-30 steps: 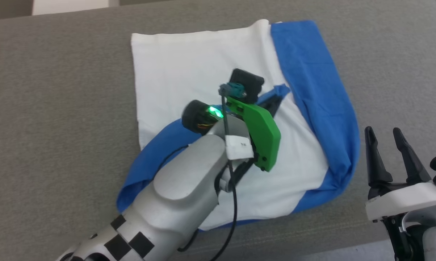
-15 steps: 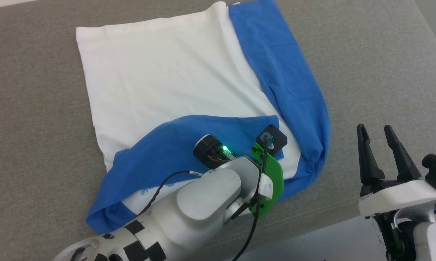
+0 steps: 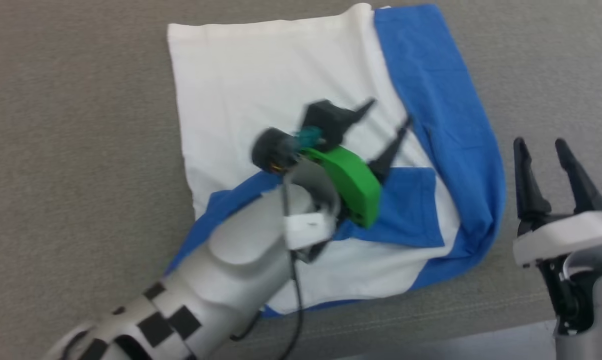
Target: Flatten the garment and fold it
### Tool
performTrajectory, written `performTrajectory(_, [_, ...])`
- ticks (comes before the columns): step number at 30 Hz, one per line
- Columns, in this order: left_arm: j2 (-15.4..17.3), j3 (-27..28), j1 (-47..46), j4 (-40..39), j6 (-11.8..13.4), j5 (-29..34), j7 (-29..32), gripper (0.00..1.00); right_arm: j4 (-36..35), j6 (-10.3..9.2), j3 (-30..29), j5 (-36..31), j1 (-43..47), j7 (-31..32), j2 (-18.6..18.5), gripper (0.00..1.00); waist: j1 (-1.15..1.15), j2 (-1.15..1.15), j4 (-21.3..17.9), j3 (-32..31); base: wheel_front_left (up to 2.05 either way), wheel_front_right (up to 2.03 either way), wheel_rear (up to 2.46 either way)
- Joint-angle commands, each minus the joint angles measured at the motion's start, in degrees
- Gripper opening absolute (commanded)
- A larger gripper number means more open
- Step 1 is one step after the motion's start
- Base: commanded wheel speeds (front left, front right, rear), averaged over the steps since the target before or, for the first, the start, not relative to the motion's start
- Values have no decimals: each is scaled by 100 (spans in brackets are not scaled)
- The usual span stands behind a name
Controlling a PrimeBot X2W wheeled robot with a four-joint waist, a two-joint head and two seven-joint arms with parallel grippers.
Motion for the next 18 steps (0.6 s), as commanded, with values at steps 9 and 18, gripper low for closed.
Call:
performTrajectory(9, [1243,2056,940,-1052,637,686,-507,100,920,-9,-290,-155,-1498,513,-521,100,0,0,965,177,0,0,0])
performTrajectory(18, [1178,4316,2341,-2286,312,1975,-509,100,2360,-9,-885,-159,-3191,1271,-932,100,0,0,1451,809,0,0,0])
